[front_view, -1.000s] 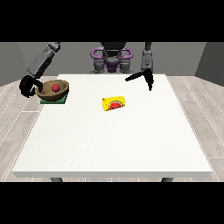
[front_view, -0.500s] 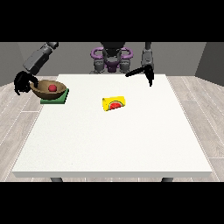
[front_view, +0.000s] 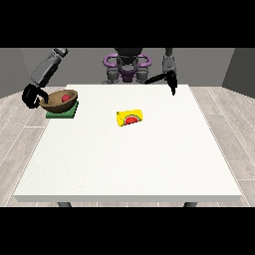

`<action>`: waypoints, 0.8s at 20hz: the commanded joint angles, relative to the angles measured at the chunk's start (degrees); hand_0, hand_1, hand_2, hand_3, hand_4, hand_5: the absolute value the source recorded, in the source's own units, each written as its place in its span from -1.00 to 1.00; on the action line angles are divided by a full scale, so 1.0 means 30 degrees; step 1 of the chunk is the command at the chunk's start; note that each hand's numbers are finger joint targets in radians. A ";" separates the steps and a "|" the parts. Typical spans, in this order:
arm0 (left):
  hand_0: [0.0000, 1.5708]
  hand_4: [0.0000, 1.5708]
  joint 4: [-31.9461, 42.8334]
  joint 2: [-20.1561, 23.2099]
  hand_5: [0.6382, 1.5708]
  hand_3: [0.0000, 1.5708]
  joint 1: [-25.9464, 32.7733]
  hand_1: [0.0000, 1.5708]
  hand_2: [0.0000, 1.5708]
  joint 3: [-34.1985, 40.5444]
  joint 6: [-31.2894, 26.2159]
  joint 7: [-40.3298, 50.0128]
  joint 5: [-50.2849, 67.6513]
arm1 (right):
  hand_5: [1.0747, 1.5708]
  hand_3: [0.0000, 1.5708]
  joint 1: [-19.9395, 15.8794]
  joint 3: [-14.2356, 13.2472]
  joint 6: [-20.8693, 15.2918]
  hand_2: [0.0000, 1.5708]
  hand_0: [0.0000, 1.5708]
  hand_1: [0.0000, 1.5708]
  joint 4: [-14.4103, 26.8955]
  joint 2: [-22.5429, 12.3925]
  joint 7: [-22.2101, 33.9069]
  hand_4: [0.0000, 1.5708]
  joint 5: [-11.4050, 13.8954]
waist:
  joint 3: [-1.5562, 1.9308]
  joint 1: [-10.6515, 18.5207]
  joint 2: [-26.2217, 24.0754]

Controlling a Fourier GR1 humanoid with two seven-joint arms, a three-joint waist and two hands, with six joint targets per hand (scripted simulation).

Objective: Pick the cup and pour the ball into the bowl, then pick the bowl and place it on the pad

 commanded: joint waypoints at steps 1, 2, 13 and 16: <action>-1.00 -1.00 0.0484 0.0777 0.99 -1.00 -0.1584 -1.00 -1.00 0.0978 -0.0342 0.0533 0.0399 | 0.93 0.46 -0.0600 0.0114 -0.1878 0.89 1.00 1.00 -0.0123 -0.1551 0.0749 -1.00 0.0542 | -0.0003 -0.0172 0.0704; -1.00 -1.00 -0.0799 -0.0068 0.99 -1.00 0.0873 -1.00 -1.00 -0.0434 -0.0011 -0.0151 -0.0300 | 0.87 0.11 0.0147 0.0183 -0.1402 0.33 0.40 0.40 0.0456 -0.1734 0.0849 -1.00 0.0675 | 0.0009 0.0189 0.0109; -1.00 -1.00 -0.2613 0.0122 0.99 -1.00 0.1485 -1.00 -1.00 0.0009 -0.0317 0.0894 0.0297 | 0.68 -0.65 -0.0996 -0.0059 -0.1274 -0.58 -1.00 -1.00 0.0532 -0.2905 0.1234 -1.00 0.0670 | 0.0012 -0.0127 0.0332; -1.00 -1.00 -0.1709 -0.0167 1.00 -1.00 0.1614 -1.00 -1.00 -0.0247 -0.0290 0.1022 0.0150 | 0.73 -0.73 -0.1043 0.0195 -0.0447 -0.67 -1.00 -1.00 0.0211 -0.3454 0.2246 -1.00 0.0759 | -0.0007 -0.0427 -0.1204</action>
